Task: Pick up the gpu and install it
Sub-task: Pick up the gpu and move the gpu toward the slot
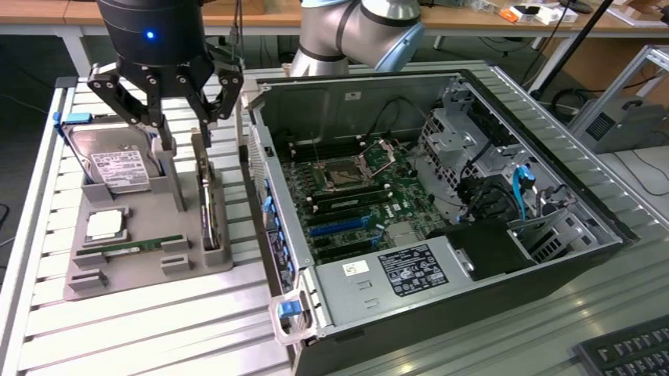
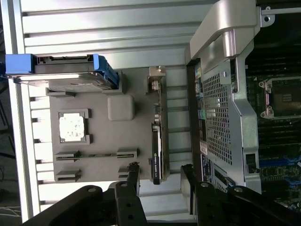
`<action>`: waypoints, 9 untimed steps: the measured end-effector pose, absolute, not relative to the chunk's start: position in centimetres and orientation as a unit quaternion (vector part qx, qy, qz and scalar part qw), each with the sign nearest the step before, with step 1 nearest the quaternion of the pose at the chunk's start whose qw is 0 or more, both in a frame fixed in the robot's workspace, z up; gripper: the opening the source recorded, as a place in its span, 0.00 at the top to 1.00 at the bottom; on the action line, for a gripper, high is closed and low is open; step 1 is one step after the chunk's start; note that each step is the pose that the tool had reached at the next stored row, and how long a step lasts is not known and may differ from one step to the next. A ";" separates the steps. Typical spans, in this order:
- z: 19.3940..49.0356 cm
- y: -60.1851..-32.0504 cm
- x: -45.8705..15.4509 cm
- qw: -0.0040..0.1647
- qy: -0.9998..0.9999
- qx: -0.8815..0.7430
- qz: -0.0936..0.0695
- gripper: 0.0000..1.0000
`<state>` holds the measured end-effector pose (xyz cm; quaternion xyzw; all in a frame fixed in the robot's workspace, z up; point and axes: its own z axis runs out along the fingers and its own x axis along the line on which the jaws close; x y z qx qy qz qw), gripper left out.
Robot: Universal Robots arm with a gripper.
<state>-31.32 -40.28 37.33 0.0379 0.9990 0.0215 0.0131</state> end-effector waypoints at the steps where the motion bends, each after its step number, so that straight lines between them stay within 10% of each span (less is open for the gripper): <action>1: 37.3 -40.3 -31.3 0.013 0.999 0.038 0.022 0.52; 9: 37.1 -40.3 -31.4 0.013 0.999 0.038 0.022 0.52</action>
